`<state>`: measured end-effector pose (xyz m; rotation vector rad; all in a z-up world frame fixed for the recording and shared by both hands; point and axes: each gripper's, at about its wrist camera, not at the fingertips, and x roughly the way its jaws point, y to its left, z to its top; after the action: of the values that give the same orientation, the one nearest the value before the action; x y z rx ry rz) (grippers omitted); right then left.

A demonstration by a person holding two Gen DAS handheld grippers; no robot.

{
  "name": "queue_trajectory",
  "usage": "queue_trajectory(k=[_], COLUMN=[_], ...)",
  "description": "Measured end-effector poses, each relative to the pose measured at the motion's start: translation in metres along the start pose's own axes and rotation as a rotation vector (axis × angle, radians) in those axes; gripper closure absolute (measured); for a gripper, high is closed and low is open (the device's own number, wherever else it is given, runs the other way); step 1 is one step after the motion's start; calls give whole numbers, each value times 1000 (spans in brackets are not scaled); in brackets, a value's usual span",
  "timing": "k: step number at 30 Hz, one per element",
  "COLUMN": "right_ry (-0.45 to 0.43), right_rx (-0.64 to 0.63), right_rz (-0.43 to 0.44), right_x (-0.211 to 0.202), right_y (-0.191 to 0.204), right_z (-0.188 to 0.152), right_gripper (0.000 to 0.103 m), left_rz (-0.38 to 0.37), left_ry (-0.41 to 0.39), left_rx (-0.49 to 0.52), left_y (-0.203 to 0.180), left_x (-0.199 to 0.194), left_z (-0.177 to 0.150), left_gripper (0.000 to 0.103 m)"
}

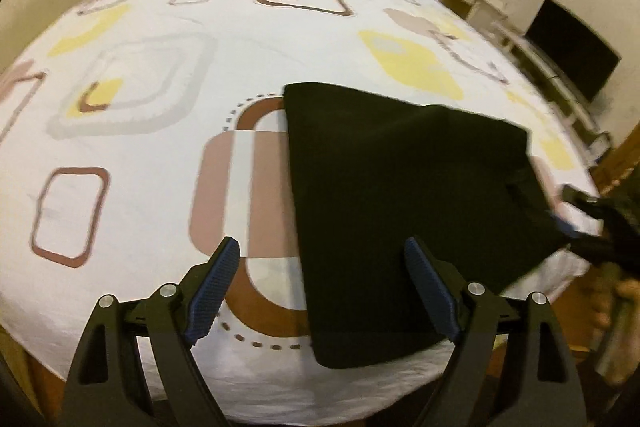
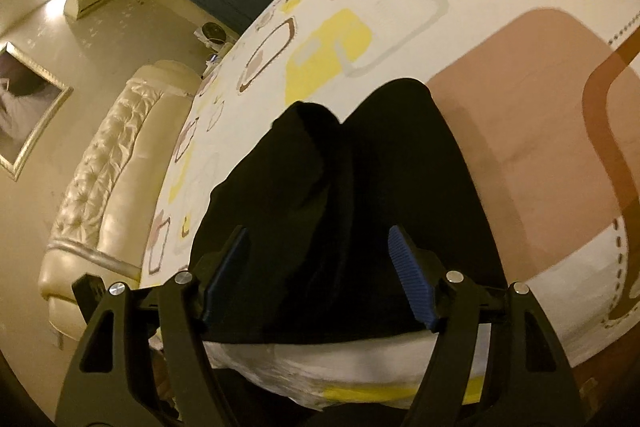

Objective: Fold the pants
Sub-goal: 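Grasp the folded trousers' edge with the right gripper and lift it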

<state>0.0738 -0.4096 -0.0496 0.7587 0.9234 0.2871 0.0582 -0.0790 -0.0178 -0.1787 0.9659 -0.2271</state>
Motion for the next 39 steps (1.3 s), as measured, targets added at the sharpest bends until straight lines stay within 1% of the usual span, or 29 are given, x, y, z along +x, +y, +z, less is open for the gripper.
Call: queue_trajectory(k=[1, 5, 7, 9, 10, 12, 13, 14, 15, 17, 18, 20, 25, 27, 29, 33, 37, 39], right_ry=[2, 9, 31, 38, 51, 83, 105, 128, 155, 226, 240, 225, 124, 98, 74, 61, 75, 90], right_rx=[12, 19, 9, 3, 12, -3, -33, -54, -66, -84, -109, -165, -212, -229, -244, -217, -147, -105], right_rz=[4, -6, -10, -39, -37, -43, -45, -39, -30, -16, -31, -56, 6, 10, -7, -47, -93, -100], right_x=[2, 11, 17, 23, 26, 32, 35, 38, 41, 55, 60, 60, 24, 11, -2, -11, -4, 4], right_y=[-2, -3, 1, 3, 3, 6, 12, 16, 19, 26, 30, 38, 59, 63, 63, 42, 5, -15], right_z=[2, 10, 12, 14, 14, 13, 11, 10, 8, 2, -1, -3, 10, 15, 20, 26, 26, 22], right_gripper=[31, 31, 31, 31, 31, 31, 35, 47, 55, 82, 85, 89, 91, 91, 91, 91, 91, 91], left_rz=[-17, -14, 6, 11, 10, -15, -26, -35, -37, -31, -28, -28, -43, -51, -62, -70, -63, -57], left_ry=[-15, -47, -31, -11, 0, 15, 20, 24, 23, 16, 14, 14, 13, 16, 20, 28, 35, 37], left_rx=[10, 46, 36, 17, 4, -38, -57, -73, -81, -77, -73, -75, -82, -81, -83, -64, -39, -28], left_y=[1, 4, 11, 18, 22, 30, 33, 36, 37, 38, 38, 39, 39, 38, 36, 29, 24, 22], left_x=[-4, -11, -6, 0, 4, 8, 9, 10, 10, 8, 8, 8, 5, 4, 5, 6, 8, 9], left_z=[1, 0, -2, -3, -3, -3, -2, -2, -1, -2, -2, -2, -2, -3, -4, -6, -10, -12], left_gripper=[20, 20, 20, 20, 20, 20, 20, 20, 20, 20, 20, 20, 20, 20, 20, 20, 20, 20])
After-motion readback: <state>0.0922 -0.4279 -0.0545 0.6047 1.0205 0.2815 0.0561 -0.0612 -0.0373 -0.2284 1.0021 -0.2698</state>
